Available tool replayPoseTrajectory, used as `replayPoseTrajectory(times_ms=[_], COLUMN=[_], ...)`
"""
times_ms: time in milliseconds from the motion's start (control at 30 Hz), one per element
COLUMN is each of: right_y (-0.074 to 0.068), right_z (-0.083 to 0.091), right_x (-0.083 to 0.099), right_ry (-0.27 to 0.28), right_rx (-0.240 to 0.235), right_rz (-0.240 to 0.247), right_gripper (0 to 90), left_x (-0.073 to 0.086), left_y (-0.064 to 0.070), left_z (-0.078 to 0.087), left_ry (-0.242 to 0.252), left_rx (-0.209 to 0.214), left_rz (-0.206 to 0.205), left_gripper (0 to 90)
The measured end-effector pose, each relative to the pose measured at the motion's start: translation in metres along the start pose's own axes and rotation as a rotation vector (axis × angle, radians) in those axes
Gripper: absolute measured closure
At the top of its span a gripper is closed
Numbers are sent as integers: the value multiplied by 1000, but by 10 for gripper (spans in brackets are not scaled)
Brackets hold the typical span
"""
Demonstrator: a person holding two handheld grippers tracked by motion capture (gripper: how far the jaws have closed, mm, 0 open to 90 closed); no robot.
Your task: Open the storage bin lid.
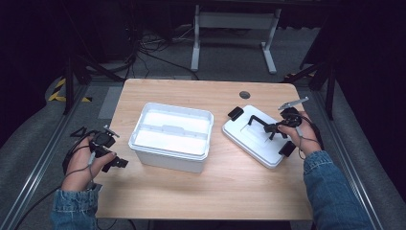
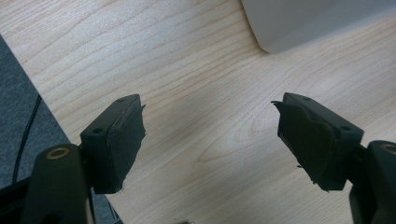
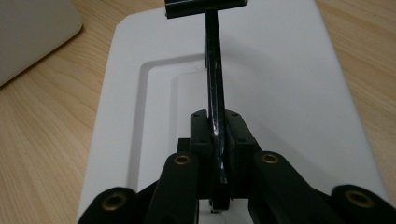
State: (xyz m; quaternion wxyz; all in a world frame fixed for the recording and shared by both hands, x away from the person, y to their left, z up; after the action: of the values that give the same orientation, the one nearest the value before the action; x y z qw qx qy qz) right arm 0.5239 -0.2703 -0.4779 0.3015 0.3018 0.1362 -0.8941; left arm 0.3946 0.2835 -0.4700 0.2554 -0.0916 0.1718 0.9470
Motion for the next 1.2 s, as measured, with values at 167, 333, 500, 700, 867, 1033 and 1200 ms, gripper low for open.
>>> replayPoseTrajectory(times_ms=[167, 333, 500, 700, 867, 1033, 1200], right_y=[3, 9, 14, 12, 6, -3, -16], right_z=[-3, -1, 1, 10, 23, 37, 51], right_x=[4, 4, 2, -1, -7, -14, -19], right_ry=[4, 15, 54, 88, 118, 142, 150], right_rx=[-27, 13, 44, 66, 68, 64, 63], right_rz=[-56, -74, -109, -98, -84, -67, -29], right_gripper=[832, 737, 560, 497, 474, 462, 461], left_x=[0, 0, -1, -5, -5, 1, 9], left_y=[0, 0, 1, 1, 2, 2, 3], left_z=[-1, -1, -2, -3, -6, -2, 2], left_ry=[-6, -7, -5, -3, -7, -4, 4], left_rx=[3, 2, 7, 3, 10, 1, -5], left_rz=[-1, -2, 3, -6, -8, 4, 7], left_gripper=[234, 234, 234, 234, 234, 234, 232])
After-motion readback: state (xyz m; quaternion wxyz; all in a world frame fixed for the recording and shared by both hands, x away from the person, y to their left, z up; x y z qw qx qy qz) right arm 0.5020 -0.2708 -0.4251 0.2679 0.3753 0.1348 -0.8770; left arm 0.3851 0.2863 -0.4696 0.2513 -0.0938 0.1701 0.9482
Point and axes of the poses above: each handheld gripper's, and its own axes: z roughly backward along the jaws, x roughly out of its underside, y roughly to its right, the point moved 7 cm from there along -z, roughly forward along the jaws, and after that the axes turned 10 degrees about x, right-handed, at the moved point
